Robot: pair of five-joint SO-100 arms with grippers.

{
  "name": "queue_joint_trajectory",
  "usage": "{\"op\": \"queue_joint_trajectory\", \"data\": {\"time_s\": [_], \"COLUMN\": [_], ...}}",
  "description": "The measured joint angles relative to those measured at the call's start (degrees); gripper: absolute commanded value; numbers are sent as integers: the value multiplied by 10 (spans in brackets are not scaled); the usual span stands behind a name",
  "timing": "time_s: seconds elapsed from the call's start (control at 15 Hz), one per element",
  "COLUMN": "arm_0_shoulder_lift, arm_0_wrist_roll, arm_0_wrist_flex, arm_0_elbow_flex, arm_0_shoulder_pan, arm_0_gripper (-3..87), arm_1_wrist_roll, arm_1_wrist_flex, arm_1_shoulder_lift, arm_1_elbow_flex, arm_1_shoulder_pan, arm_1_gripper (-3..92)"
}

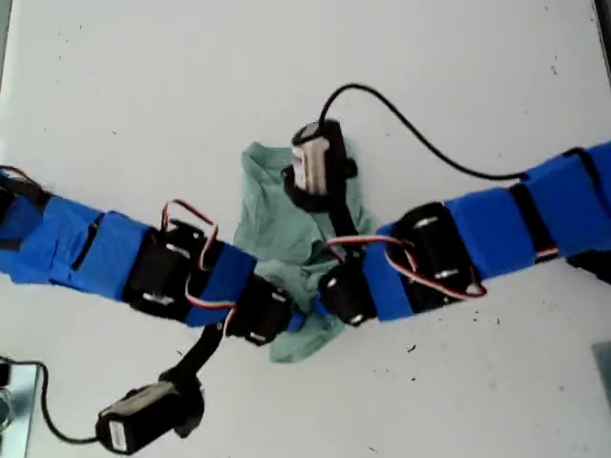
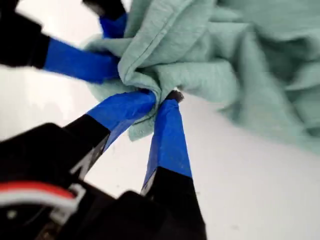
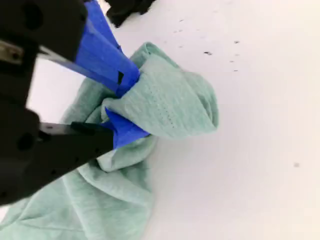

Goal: Fold t shirt

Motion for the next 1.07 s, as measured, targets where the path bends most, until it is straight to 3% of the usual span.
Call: {"op": "queue_joint_trajectory", "data": {"time_s": [0.2, 0.27, 0.33, 0.4, 0.47, 0.6, 0.8, 0.93, 1.07], "arm_0_shoulder_lift": [8, 8, 8, 10, 25, 107, 308, 467, 616], "arm_0_wrist_roll": [37, 46, 55, 67, 81, 106, 106, 105, 83], "arm_0_wrist_flex": [13, 13, 13, 13, 21, 45, 55, 2, -64], "arm_0_elbow_flex": [11, 11, 11, 11, 16, 31, 177, 354, 542], "arm_0_shoulder_pan": [-83, -106, -120, -132, -144, -173, -295, -366, -363], "arm_0_gripper": [18, 156, 261, 322, 352, 338, 302, 285, 274], "arm_1_wrist_roll": [-24, -25, -25, -32, -42, -75, -83, -66, -45], "arm_1_wrist_flex": [-20, -33, -56, -77, -93, -108, -198, -162, -111], "arm_1_shoulder_lift": [14, 19, 35, 56, 89, 177, 458, 628, 772], "arm_1_elbow_flex": [62, 83, 110, 138, 163, 190, 421, 543, 648], "arm_1_shoulder_pan": [91, 113, 130, 146, 164, 243, 339, 385, 380], "arm_1_gripper": [-3, 0, 64, 325, 351, 308, 296, 291, 291]}}
